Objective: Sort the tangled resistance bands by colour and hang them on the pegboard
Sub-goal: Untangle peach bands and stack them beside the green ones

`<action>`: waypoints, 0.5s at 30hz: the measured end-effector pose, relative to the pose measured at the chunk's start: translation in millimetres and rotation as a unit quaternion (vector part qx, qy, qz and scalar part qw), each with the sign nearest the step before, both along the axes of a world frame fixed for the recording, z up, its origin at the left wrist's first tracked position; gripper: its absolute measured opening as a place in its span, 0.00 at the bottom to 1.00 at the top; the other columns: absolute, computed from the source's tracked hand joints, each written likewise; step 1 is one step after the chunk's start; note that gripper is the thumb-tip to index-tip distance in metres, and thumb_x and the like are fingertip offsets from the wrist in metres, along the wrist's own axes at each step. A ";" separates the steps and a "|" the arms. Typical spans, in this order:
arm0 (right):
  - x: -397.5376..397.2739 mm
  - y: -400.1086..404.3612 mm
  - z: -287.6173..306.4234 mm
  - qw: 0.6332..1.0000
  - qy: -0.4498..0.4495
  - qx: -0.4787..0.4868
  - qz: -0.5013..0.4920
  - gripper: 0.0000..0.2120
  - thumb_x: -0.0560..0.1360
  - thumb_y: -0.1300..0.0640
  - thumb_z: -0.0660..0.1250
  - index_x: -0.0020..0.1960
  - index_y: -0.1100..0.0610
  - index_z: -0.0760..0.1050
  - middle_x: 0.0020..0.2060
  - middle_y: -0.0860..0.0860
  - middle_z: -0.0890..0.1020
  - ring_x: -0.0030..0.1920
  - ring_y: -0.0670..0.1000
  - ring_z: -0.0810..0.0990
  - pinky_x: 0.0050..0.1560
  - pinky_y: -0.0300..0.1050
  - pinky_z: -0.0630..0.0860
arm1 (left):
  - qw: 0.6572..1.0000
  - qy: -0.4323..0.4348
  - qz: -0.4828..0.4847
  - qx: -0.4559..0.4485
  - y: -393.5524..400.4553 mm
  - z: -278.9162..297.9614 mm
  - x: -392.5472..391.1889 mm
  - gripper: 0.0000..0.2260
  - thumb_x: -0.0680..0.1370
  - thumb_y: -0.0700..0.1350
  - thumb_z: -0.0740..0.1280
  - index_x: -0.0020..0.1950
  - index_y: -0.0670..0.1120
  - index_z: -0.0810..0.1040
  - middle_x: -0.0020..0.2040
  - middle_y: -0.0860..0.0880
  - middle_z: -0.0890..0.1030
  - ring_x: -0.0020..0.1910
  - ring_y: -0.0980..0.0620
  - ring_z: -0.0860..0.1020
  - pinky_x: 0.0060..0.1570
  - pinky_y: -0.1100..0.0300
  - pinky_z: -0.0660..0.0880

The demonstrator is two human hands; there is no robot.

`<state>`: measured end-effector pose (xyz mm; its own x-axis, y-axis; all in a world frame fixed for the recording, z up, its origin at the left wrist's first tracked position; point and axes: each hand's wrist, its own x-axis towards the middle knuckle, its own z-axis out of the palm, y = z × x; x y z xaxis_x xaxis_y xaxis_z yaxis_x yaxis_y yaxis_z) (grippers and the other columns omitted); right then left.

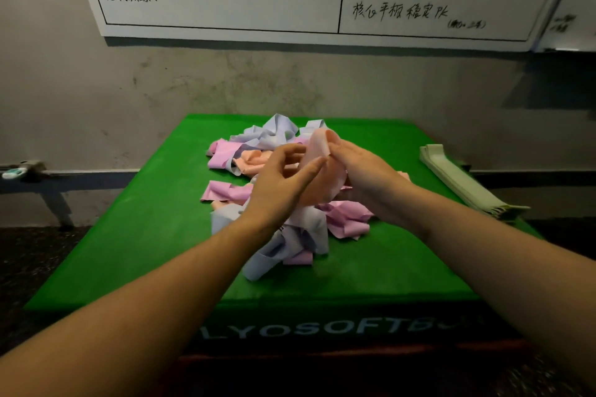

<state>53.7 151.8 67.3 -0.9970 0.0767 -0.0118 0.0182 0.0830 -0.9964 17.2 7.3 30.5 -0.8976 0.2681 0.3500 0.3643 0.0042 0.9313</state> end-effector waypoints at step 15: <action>100.8 43.1 26.3 0.996 0.085 -0.020 -0.004 0.12 0.75 0.67 0.69 0.56 0.56 0.75 0.48 0.55 0.83 0.46 0.55 0.83 0.43 0.49 0.78 | 0.998 -0.027 -0.056 -0.018 17.8 30.8 64.9 0.11 0.80 0.32 0.61 0.49 0.48 0.74 0.46 0.46 0.82 0.45 0.52 0.82 0.45 0.53 0.77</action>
<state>154.5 194.9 93.5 -0.9842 0.0883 0.1534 -0.1500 0.0439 -0.9877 82.1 25.1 61.3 -0.8792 0.3784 0.2895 0.3129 0.0003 0.9498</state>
